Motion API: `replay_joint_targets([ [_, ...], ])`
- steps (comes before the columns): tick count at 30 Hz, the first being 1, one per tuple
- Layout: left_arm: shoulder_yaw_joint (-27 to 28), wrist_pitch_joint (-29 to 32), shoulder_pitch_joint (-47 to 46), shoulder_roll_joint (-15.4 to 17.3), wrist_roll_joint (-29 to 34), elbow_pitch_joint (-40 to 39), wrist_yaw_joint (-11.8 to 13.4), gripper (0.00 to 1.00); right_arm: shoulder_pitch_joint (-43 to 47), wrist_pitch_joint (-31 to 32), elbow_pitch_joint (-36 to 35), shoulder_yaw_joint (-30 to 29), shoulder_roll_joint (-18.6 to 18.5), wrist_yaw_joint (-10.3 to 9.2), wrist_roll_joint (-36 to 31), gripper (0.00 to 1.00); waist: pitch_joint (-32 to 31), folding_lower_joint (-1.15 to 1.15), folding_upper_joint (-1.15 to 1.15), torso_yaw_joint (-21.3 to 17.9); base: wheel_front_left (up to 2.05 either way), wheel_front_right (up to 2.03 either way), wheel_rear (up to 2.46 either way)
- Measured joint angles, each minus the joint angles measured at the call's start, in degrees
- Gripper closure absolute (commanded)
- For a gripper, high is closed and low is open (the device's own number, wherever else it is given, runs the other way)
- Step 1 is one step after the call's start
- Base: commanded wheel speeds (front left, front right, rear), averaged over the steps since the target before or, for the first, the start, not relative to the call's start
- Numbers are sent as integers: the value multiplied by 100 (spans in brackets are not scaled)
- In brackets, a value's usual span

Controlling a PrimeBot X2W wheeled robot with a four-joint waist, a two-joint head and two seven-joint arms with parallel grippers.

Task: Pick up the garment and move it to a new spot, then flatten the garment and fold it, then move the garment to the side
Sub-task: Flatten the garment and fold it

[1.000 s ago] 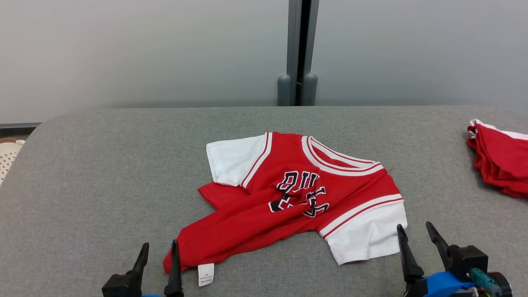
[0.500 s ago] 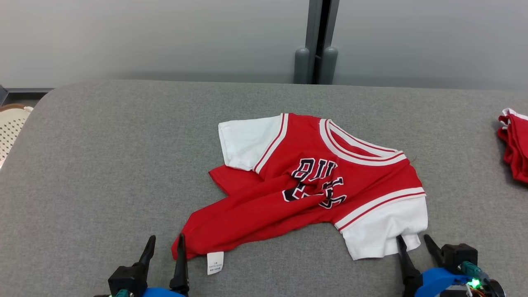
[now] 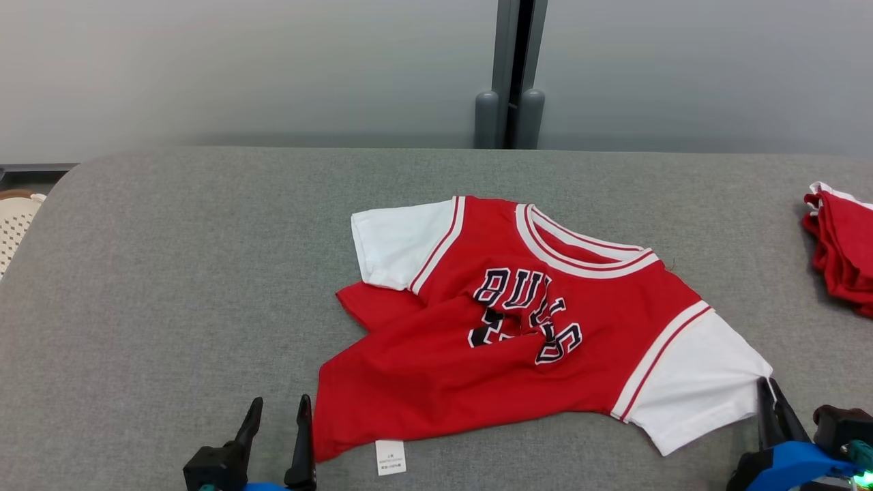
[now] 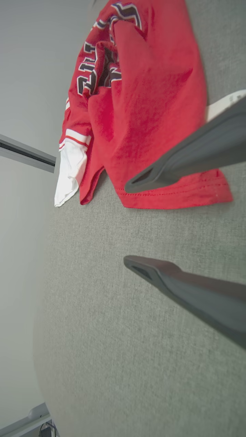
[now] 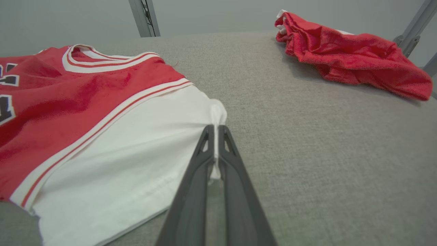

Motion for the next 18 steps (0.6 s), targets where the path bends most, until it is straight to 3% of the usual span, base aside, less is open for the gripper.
replay_joint_targets([
  [7,-376,-1,126,0,-62,109,-164,0,231,0,-238,-259,-12,0,-130,100,-106,0,0,-35,0,0,0],
  [18,-760,-12,162,1,-461,934,-286,0,247,0,-231,-96,35,0,-129,100,-62,-1,0,-165,0,0,0],
])
